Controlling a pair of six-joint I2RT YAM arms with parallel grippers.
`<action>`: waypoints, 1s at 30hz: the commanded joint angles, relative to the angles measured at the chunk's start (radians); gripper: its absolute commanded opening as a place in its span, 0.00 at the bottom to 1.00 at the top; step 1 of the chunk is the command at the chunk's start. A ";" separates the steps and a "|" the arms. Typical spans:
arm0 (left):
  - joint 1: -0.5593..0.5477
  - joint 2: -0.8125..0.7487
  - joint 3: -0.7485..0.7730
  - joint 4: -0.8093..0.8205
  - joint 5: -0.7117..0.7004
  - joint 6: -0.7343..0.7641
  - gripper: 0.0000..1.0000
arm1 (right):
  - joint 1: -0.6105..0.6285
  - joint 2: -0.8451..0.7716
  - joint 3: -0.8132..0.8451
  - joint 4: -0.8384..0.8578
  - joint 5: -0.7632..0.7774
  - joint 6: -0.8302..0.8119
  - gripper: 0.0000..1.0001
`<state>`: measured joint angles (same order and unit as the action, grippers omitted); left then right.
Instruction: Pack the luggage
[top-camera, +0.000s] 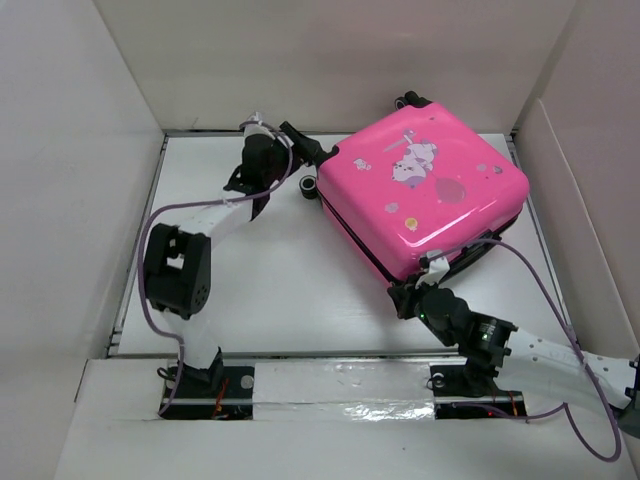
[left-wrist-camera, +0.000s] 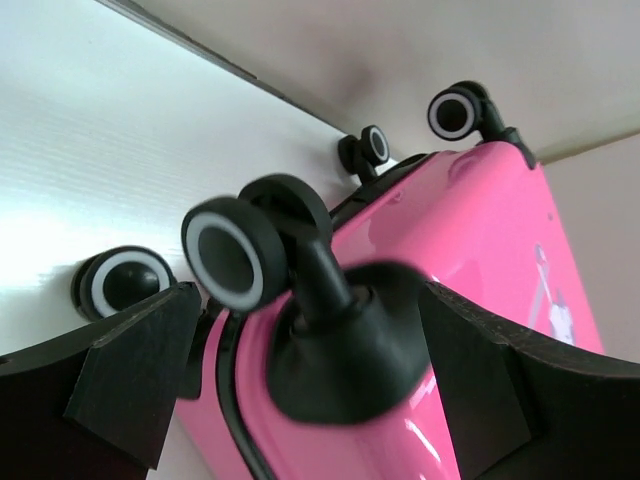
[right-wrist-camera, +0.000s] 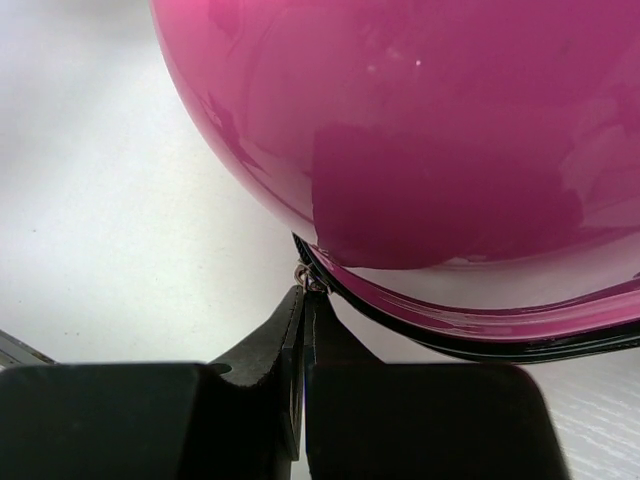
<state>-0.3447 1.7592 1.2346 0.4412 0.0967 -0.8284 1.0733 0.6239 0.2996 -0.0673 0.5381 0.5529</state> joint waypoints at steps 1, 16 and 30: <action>0.009 0.069 0.166 -0.082 0.069 0.011 0.90 | -0.007 -0.013 0.064 0.172 -0.032 -0.002 0.00; 0.009 0.353 0.434 -0.170 0.153 -0.072 0.81 | -0.007 0.037 0.062 0.212 -0.086 -0.025 0.00; 0.048 0.316 0.202 0.235 0.202 -0.181 0.00 | -0.007 -0.036 0.056 0.144 -0.050 -0.027 0.00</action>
<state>-0.2947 2.1170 1.5520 0.5510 0.2420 -0.9863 1.0603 0.6220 0.2993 -0.0536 0.4881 0.5301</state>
